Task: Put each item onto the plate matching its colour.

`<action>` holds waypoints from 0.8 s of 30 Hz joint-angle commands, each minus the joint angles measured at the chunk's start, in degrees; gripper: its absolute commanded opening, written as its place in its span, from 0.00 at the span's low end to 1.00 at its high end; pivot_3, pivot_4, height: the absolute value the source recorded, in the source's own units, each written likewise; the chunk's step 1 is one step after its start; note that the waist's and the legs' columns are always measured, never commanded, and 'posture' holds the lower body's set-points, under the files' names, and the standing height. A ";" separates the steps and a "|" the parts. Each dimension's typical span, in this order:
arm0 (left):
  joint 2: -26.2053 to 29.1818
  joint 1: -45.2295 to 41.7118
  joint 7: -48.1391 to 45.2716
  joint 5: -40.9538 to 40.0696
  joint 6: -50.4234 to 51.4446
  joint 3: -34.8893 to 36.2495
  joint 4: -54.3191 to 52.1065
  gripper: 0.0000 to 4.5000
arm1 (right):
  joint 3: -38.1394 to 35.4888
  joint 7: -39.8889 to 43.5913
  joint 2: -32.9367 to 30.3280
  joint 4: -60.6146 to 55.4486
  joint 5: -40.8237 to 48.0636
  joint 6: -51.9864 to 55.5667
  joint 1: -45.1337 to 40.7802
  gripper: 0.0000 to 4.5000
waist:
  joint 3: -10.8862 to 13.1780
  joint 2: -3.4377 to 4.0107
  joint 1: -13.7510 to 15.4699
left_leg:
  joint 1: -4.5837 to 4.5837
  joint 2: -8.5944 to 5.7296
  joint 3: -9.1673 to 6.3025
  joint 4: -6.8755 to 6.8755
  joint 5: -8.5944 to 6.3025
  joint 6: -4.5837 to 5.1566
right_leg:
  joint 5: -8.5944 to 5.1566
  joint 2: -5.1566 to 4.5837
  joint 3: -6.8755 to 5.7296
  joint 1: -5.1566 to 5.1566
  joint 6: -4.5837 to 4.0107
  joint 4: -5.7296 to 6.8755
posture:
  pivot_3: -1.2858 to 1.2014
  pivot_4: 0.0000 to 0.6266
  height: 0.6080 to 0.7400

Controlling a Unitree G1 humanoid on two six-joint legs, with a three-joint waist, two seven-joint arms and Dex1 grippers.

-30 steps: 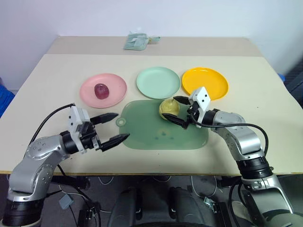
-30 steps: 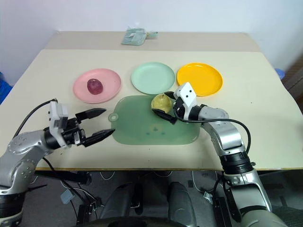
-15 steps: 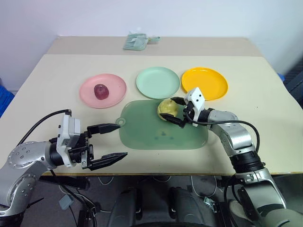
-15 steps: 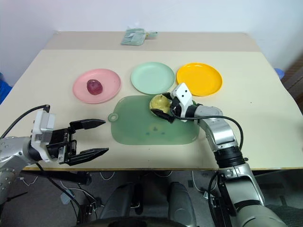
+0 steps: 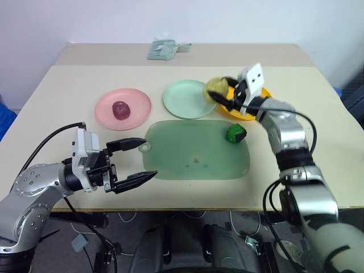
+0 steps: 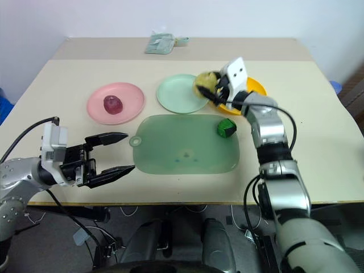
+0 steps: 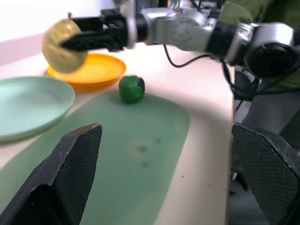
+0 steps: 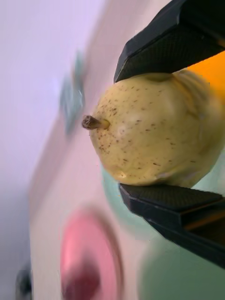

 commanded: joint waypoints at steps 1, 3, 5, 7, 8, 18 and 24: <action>-0.80 0.21 1.16 1.35 -1.98 0.00 -1.31 1.00 | -1.92 -5.66 -2.16 13.69 -3.42 -6.58 -6.20 0.60 | 0.01 -0.01 -0.07 | -0.01 0.00 0.01 0.00 0.03 -0.04 | 0.00 0.00 0.00 0.00 0.00 0.00 | 0.52 0.24 1.00; -1.19 0.76 1.67 1.85 -2.52 0.28 -1.46 1.00 | -1.86 -7.87 -2.25 18.81 -4.93 -7.87 -8.02 0.60 | 0.01 -0.01 -0.32 | -0.01 0.01 0.06 -0.01 0.06 -0.09 | 0.00 -0.01 0.02 0.00 0.00 -0.02 | 0.52 0.24 1.00; -1.32 1.40 1.93 2.21 -3.03 0.65 -1.59 1.00 | -1.83 -9.37 -2.00 21.90 -6.28 -8.25 -8.66 0.83 | 0.01 0.00 -0.71 | -0.01 0.01 0.07 -0.01 0.06 -0.08 | 0.00 -0.06 0.02 0.00 0.00 -0.03 | 0.52 0.24 1.00; -1.46 1.83 2.27 2.31 -3.26 0.89 -1.79 1.00 | -2.14 -10.09 -1.61 23.48 -7.00 -8.41 -8.69 1.00 | 0.02 0.01 -1.15 | -0.01 0.01 0.07 -0.01 0.07 -0.08 | 0.00 -0.11 0.03 0.01 0.00 -0.02 | 0.52 0.24 1.00; -1.47 1.97 2.39 2.31 -3.40 0.93 -1.84 1.00 | -2.34 -10.31 -1.47 23.92 -7.26 -8.51 -8.70 1.00 | 0.02 0.02 -1.30 | -0.01 0.01 0.07 -0.01 0.07 -0.08 | 0.00 -0.11 0.03 0.01 0.00 -0.01 | 0.52 0.24 1.00; -1.78 2.92 3.69 2.30 -3.78 0.19 -2.81 1.00 | -8.37 -1.26 -3.51 19.52 -2.83 -8.73 -8.86 1.00 | 0.09 0.14 -1.27 | 0.00 0.03 0.07 0.00 0.03 0.00 | 0.01 0.02 0.03 0.02 0.03 0.01 | 0.52 0.24 1.00; -2.79 0.48 2.76 3.22 -4.43 -2.16 -0.09 1.00 | -8.57 17.16 -7.02 -7.45 5.57 4.65 6.11 1.00 | 0.11 0.17 -0.61 | 0.01 0.03 0.01 0.03 -0.05 0.13 | 0.04 0.00 -0.02 0.11 0.11 -0.01 | 0.52 0.24 1.00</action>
